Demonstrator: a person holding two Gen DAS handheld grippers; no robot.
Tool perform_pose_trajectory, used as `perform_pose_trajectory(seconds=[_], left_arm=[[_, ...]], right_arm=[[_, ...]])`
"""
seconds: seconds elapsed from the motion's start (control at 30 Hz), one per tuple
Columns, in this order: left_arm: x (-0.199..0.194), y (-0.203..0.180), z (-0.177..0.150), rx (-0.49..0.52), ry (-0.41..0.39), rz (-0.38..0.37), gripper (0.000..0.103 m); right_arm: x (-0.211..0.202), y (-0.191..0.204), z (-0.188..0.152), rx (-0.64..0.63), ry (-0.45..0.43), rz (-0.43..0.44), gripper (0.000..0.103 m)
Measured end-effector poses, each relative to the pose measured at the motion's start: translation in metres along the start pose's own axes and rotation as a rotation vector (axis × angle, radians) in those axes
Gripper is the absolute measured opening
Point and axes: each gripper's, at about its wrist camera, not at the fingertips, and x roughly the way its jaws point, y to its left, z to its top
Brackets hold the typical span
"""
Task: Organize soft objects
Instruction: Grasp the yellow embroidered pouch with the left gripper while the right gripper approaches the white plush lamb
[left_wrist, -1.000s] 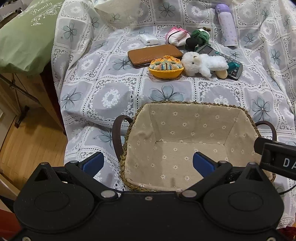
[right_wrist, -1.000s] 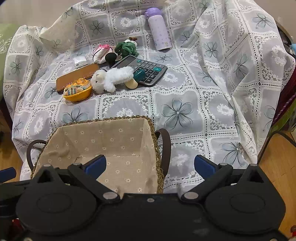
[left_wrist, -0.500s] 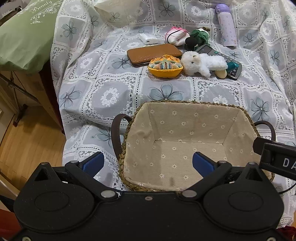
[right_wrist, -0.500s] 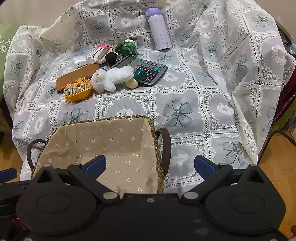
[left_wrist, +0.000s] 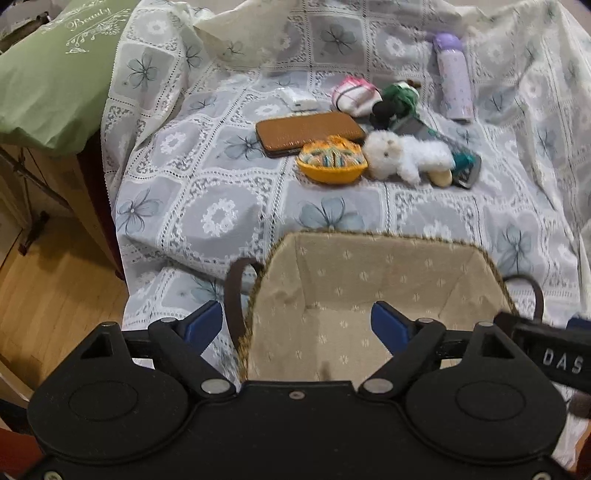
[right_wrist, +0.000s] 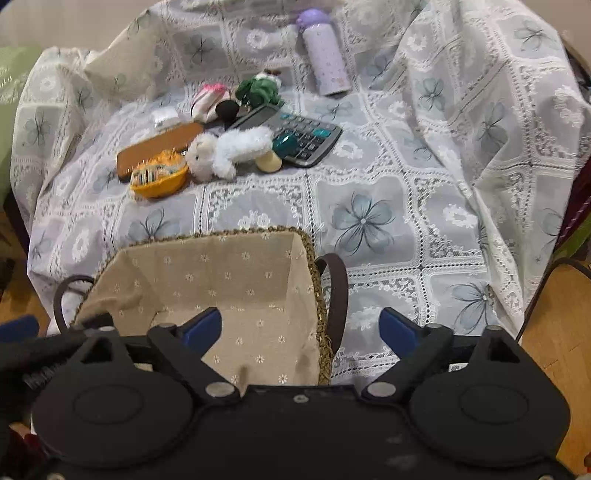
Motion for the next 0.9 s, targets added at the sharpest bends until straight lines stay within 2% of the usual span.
perform_pose_trajectory(seconds=[0.17,0.6,0.9], left_arm=[[0.008,0.011,0.02,-0.015,-0.02,0.008,0.084],[0.048,0.01,0.071,0.019,-0.056,-0.033,0.084],[0.094,-0.005,0.099,0.082,-0.036,-0.054,0.085]], right_arm=[[0.008,-0.004,0.016,0.022,0.019,0.026,0.082],[0.038,0.002,0.076,0.027,-0.02,0.102,0.082],[0.076,0.009,0.116,-0.014,-0.036,0.056,0.076]])
